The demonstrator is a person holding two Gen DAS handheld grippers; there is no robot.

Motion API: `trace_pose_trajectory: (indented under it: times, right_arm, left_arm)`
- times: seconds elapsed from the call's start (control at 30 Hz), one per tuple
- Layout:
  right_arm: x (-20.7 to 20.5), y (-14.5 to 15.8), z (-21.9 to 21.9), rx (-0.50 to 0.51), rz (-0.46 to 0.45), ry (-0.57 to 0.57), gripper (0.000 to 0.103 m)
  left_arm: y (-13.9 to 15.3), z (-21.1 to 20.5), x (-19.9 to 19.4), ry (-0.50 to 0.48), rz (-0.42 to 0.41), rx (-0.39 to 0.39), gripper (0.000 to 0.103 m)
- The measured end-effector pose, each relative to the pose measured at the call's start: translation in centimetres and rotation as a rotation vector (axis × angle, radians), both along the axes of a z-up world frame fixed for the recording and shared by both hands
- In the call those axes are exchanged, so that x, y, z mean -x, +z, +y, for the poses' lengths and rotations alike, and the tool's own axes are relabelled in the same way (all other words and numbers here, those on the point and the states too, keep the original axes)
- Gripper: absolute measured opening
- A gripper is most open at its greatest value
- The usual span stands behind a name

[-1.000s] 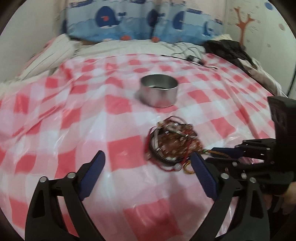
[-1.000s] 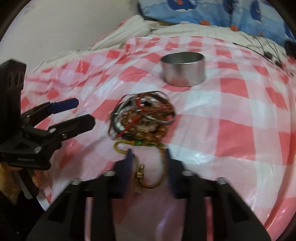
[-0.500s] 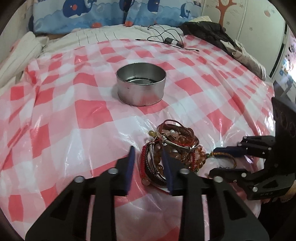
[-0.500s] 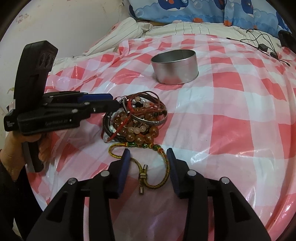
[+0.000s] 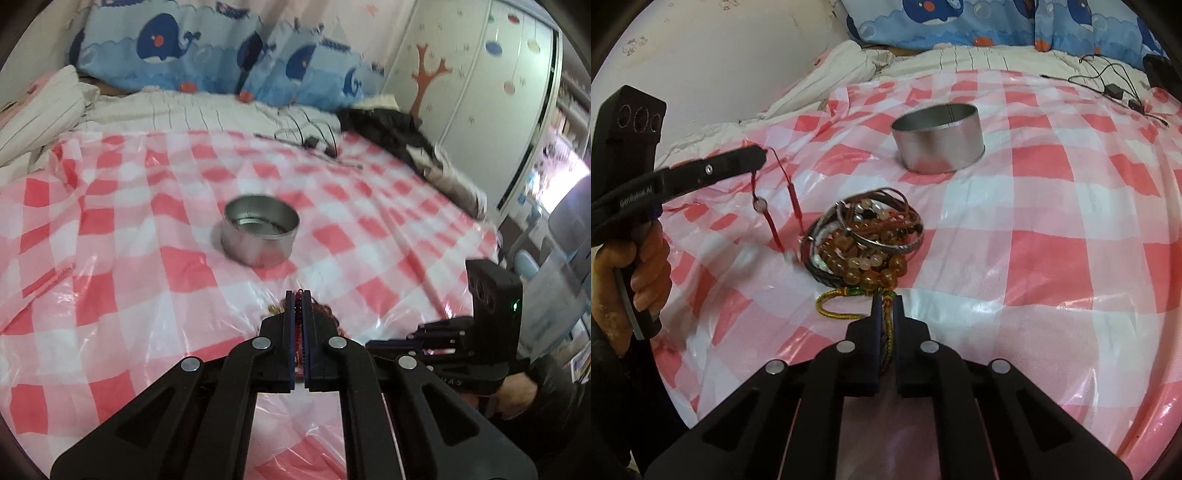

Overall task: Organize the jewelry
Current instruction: 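Grasp the red string bracelet with the left tool while the right tool grasps the yellow cord bracelet, then carry both bracelets over the silver tin and open both tools to drop them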

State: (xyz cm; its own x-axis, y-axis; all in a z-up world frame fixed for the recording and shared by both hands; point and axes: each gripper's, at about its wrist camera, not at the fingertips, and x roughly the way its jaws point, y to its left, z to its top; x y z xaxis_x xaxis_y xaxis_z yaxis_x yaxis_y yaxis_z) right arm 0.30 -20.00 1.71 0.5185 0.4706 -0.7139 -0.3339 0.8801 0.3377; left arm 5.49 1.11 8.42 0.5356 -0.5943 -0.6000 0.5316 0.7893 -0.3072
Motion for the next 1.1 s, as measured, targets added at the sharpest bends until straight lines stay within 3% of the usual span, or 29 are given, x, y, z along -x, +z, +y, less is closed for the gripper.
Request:
trace_pose_trajectory:
  times: [0.57,0.83,1.1]
  right_arm:
    - [0.6,3.2,-2.4,-0.198,-0.096,-0.029,0.006]
    - [-1.6,5.8,-3.9,-0.233,-0.143,-0.056,0.006]
    - [-4.8,7.9,-4.8,-0.206,-0.188,-0.063,0.006]
  left_arm:
    - [0.2,0.1,0.0,0.043,-0.03,-0.032,0.003]
    - [2.0,-1.3,-0.9,0.026,-0.057,-0.021,0.003]
    - [4.1,-3.8,-3.9,0.018,-0.073,-0.035,0.003]
